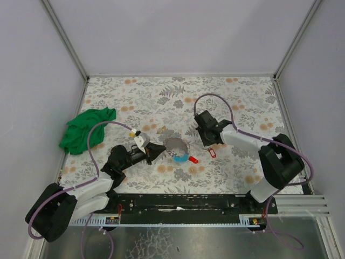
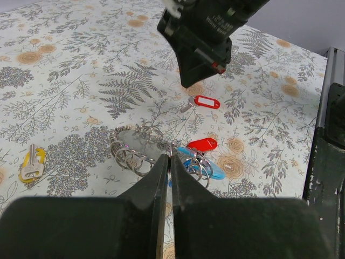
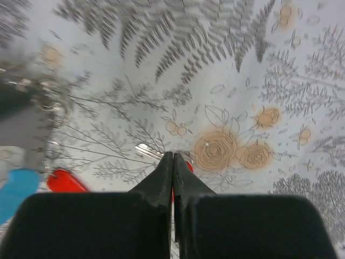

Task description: Put the keys on the keyring

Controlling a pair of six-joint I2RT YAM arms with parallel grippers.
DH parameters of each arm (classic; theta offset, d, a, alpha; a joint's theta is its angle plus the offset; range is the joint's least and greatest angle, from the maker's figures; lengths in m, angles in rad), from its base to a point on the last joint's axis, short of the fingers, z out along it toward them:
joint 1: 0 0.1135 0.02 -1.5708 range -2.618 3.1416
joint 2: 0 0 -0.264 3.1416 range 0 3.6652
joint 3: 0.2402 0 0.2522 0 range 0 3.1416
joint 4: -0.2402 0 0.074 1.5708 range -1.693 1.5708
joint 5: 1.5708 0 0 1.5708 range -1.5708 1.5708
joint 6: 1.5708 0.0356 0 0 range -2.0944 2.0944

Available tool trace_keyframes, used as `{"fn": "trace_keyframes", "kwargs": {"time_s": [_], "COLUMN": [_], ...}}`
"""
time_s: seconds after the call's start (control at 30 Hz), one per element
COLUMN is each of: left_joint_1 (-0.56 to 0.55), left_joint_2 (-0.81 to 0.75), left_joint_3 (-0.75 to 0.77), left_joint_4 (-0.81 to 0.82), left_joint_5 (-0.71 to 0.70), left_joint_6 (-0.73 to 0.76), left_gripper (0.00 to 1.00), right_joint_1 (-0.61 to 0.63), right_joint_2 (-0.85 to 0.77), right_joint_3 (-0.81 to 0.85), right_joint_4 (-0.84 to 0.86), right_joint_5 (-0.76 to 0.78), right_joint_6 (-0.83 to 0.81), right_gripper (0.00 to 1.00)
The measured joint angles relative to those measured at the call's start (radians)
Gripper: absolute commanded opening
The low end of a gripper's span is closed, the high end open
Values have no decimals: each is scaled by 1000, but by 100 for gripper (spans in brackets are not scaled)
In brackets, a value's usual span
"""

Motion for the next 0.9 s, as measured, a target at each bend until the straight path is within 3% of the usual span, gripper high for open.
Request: {"fn": "trace_keyframes", "kwargs": {"time_s": [0.17, 0.3, 0.5, 0.9], "left_joint_1": [0, 0, 0, 0], "left_joint_2": [-2, -6, -6, -1], "left_joint_3": [0, 0, 0, 0], "left_joint_4": [0, 0, 0, 3], "left_joint_5": [0, 0, 0, 0], "left_joint_6": [0, 0, 0, -6], "left_gripper": [0, 0, 0, 0], "right_joint_1": [0, 0, 0, 0], "right_joint_2": [-140, -161, -123, -45], "right_joint_3": [-99, -128, -84, -75], "right_joint_4": [188, 256, 147, 28], "right_joint_5": [-62, -89, -42, 14], "right_joint_6": [-16, -21, 15, 108], "right_gripper": [1, 22, 44, 43]}}
